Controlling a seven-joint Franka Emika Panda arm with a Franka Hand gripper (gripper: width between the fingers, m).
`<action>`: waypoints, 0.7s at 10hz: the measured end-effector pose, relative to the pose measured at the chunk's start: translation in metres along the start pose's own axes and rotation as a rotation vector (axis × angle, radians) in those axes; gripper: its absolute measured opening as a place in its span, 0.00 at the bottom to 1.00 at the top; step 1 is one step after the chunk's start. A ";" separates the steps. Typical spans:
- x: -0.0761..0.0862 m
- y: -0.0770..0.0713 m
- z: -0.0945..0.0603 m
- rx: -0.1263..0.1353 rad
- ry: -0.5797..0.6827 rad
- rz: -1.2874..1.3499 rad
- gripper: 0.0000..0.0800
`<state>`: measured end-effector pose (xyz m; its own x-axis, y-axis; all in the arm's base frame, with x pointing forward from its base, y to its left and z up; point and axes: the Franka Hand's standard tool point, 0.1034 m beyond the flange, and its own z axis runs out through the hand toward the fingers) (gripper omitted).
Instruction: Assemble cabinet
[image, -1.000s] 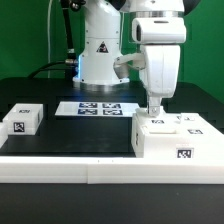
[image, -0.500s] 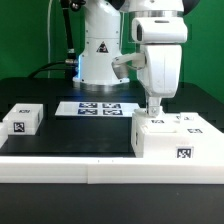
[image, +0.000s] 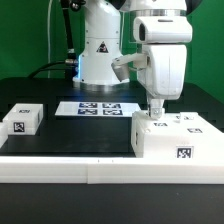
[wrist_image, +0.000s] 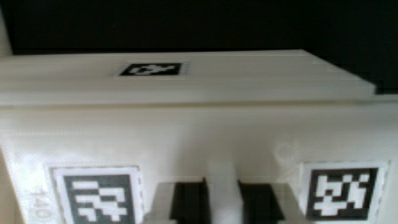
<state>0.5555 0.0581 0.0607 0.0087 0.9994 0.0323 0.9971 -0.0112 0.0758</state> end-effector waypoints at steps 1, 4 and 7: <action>0.000 0.009 0.000 -0.004 0.001 0.002 0.09; 0.001 0.015 0.000 -0.012 0.004 0.002 0.09; 0.001 0.015 0.000 -0.012 0.003 0.003 0.09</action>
Offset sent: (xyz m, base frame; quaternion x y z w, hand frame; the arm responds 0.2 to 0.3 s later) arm 0.0182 0.0101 -0.0024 -0.0289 0.0054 -0.0426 0.9987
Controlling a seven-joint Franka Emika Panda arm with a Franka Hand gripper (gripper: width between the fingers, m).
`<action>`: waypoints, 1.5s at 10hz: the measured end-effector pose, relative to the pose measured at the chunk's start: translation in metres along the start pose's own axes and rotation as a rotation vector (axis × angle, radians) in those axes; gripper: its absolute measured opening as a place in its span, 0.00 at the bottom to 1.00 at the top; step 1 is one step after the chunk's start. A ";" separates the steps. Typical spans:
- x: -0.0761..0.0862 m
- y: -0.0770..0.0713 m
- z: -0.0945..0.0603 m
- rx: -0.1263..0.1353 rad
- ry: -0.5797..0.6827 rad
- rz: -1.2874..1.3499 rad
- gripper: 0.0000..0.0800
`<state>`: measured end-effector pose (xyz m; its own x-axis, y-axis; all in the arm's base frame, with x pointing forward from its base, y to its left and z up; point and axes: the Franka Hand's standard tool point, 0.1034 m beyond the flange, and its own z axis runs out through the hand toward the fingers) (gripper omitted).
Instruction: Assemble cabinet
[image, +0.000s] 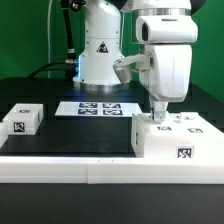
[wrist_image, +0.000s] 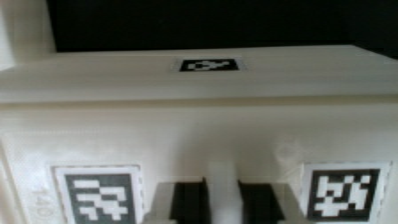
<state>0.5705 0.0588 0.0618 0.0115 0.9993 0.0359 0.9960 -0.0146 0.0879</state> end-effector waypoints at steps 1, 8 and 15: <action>0.000 0.000 0.000 0.001 0.000 0.000 0.09; 0.000 -0.001 0.001 0.002 0.000 0.000 0.98; 0.000 -0.048 -0.025 -0.073 0.019 0.338 1.00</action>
Offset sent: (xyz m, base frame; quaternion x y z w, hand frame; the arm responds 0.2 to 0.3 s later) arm 0.0000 0.0000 0.0000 0.0000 0.0000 0.0000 1.0000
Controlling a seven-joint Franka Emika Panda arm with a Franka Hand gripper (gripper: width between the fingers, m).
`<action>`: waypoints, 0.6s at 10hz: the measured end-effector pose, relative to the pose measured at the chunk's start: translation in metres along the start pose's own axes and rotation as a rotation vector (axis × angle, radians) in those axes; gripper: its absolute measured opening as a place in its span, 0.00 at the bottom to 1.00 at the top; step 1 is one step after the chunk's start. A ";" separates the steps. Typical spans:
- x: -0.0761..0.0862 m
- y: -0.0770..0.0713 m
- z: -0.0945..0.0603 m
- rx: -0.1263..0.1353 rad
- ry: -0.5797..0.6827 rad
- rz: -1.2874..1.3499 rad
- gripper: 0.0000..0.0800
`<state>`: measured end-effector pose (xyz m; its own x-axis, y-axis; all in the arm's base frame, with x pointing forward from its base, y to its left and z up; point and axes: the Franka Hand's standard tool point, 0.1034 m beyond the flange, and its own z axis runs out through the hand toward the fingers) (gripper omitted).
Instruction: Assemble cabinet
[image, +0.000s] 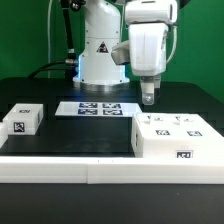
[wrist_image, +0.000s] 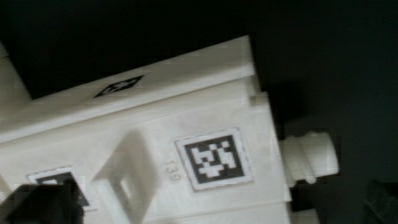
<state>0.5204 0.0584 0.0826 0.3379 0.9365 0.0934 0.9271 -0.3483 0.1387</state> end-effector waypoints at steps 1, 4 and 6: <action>0.000 -0.002 0.001 0.001 0.001 0.008 1.00; 0.000 -0.002 0.002 0.002 0.001 0.059 1.00; -0.001 -0.003 0.002 0.003 0.008 0.238 1.00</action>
Offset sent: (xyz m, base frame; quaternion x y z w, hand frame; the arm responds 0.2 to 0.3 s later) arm 0.0000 0.0000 0.0000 0.0000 0.0000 0.0650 0.9979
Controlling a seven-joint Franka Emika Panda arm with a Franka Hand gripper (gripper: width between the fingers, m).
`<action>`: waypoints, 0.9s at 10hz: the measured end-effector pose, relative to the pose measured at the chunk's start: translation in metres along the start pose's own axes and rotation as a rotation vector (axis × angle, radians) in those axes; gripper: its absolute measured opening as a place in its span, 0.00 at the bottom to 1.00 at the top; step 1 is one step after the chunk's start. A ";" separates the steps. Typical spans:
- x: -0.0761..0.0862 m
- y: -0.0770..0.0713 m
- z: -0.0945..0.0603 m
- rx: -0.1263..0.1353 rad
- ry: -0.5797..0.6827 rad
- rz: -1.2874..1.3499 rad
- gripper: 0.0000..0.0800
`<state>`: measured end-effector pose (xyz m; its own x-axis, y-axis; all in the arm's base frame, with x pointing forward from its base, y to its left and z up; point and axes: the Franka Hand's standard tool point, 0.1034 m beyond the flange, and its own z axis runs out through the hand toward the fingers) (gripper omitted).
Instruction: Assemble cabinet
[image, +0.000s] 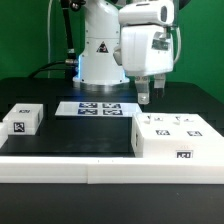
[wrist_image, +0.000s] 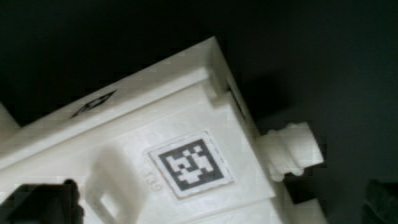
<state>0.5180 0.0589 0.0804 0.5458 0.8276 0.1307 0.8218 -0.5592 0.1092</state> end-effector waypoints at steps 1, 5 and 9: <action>-0.002 -0.003 0.001 -0.006 0.021 0.149 1.00; 0.004 -0.018 0.005 0.015 0.042 0.559 1.00; 0.005 -0.019 0.006 0.032 0.047 0.795 1.00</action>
Offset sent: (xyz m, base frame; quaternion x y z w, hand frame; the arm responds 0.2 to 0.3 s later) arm -0.0100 0.0052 -0.0039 -0.0484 0.0004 0.2227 0.9737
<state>0.5058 0.0741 0.0734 0.9637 0.1775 0.1992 0.1934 -0.9791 -0.0629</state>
